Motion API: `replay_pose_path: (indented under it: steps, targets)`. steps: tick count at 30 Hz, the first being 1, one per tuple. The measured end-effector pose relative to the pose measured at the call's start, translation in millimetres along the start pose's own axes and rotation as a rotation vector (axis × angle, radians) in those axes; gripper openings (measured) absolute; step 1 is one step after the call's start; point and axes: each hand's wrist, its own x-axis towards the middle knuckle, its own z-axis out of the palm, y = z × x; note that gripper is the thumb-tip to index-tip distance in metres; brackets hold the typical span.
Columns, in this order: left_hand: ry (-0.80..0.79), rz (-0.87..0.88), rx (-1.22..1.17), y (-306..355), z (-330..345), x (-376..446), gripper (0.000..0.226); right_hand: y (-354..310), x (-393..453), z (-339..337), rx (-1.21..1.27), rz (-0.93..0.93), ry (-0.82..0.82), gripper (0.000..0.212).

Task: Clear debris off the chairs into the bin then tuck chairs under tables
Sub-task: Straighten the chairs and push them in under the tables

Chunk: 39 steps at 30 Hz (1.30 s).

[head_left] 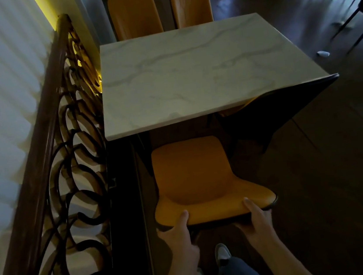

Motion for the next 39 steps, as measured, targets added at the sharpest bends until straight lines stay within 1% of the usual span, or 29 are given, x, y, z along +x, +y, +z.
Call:
replay_pose_path:
  steps: [3, 7, 10, 14, 18, 21, 24, 27, 30, 35, 39]
  targets:
    - [-0.023, 0.047, -0.029, 3, 10, 5, 0.096, -7, 8, 6, -0.01, -0.012, -0.022, 0.074]
    - [-0.032, 0.026, -0.034, 20, 31, 9, 0.096, -20, 23, 24, -0.02, -0.021, -0.073, 0.068]
    - [-0.061, 0.004, -0.067, 38, 52, 17, 0.095, -33, 40, 47, -0.019, -0.002, -0.087, 0.075]
    - [-0.07, -0.005, -0.086, 58, 89, 28, 0.1, -59, 68, 79, -0.036, -0.004, -0.085, 0.081]
    - [-0.059, -0.013, -0.079, 80, 130, 38, 0.099, -84, 94, 108, -0.05, -0.014, -0.122, 0.082]
    - [-0.085, -0.045, -0.092, 102, 154, 53, 0.1, -99, 112, 131, -0.068, -0.024, -0.144, 0.079]
    - [-0.108, -0.049, -0.11, 119, 176, 65, 0.092, -112, 132, 155, -0.077, 0.001, -0.141, 0.078]
    - [-0.116, -0.037, -0.135, 130, 201, 70, 0.089, -128, 151, 173, -0.07, 0.029, -0.143, 0.085]
    - [-0.1, -0.044, -0.148, 139, 223, 74, 0.088, -143, 168, 188, -0.068, 0.042, -0.165, 0.087]
    - [-0.103, -0.041, -0.157, 149, 248, 84, 0.077, -161, 189, 205, -0.082, 0.071, -0.176, 0.098]
    - [-0.114, -0.041, -0.146, 164, 260, 91, 0.079, -166, 201, 220, -0.103, 0.108, -0.211, 0.097]
